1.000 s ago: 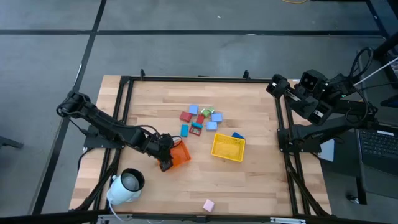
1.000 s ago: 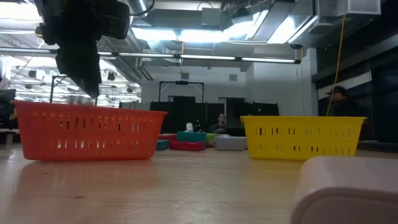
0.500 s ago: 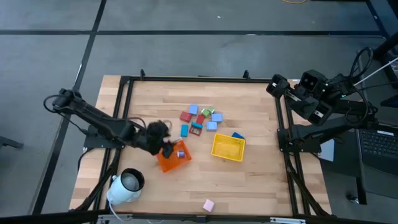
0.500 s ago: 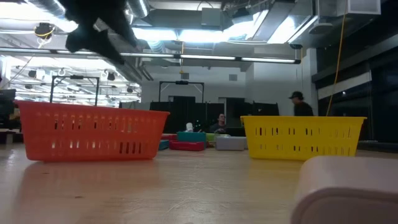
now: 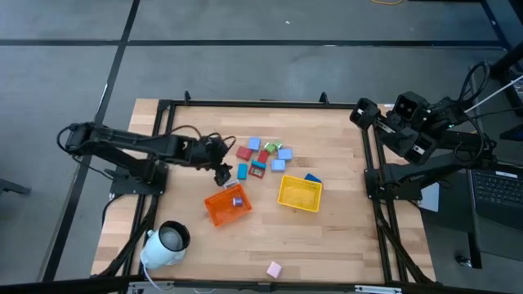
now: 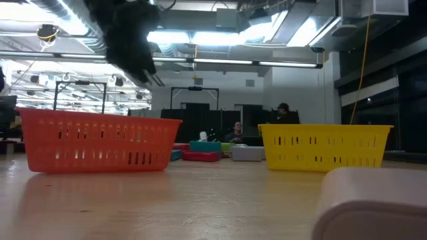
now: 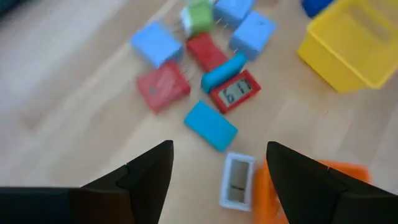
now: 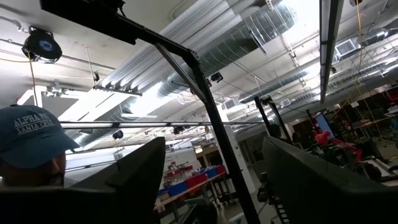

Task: Pick & Place Office items
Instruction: Put the red charger adapter into the orange bin

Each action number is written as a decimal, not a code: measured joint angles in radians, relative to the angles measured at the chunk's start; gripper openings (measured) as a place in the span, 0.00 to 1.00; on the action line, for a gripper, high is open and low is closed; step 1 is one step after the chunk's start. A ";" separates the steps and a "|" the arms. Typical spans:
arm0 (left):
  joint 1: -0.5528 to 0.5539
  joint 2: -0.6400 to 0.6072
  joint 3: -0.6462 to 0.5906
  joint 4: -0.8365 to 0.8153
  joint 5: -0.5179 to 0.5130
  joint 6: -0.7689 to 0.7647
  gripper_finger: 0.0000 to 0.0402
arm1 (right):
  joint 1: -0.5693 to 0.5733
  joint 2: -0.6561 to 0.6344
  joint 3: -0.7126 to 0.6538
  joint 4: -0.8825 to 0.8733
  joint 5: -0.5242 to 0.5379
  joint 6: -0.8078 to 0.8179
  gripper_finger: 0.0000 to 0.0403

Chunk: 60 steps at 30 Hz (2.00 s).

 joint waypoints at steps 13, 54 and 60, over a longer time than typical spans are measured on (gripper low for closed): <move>0.201 0.184 0.109 -0.010 0.207 0.809 0.73 | 0.000 0.000 0.000 -0.003 0.004 -0.008 0.69; 0.389 0.599 0.113 0.230 0.289 0.981 0.80 | 0.000 0.000 0.000 -0.004 0.027 0.052 0.69; 0.403 0.596 0.112 0.228 0.290 0.929 0.70 | 0.000 -0.002 0.000 -0.003 0.027 0.053 0.69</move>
